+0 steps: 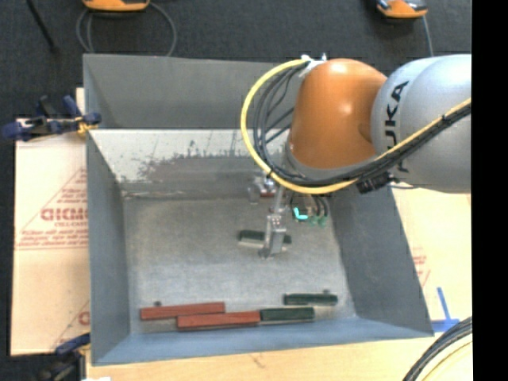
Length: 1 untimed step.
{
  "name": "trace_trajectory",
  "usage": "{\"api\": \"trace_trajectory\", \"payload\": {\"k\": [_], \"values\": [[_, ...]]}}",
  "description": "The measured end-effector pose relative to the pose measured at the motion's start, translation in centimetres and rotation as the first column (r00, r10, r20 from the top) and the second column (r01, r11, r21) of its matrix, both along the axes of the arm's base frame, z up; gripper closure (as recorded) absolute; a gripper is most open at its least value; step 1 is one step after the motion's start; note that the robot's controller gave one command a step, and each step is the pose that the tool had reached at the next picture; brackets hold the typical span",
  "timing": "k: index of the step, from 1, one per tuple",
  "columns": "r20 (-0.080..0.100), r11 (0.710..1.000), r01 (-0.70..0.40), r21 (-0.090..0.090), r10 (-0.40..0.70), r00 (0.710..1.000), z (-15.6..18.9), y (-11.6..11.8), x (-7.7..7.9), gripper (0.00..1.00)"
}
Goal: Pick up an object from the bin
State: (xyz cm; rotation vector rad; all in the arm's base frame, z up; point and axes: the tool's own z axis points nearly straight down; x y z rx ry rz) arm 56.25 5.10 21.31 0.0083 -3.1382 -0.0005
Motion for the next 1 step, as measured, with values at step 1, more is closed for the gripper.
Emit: {"api": "trace_trajectory", "payload": {"k": [1], "values": [[0.007, 0.996, -0.093, -0.003, 0.093, 0.996, -14.54, -4.05, -0.80, 0.00]]}}
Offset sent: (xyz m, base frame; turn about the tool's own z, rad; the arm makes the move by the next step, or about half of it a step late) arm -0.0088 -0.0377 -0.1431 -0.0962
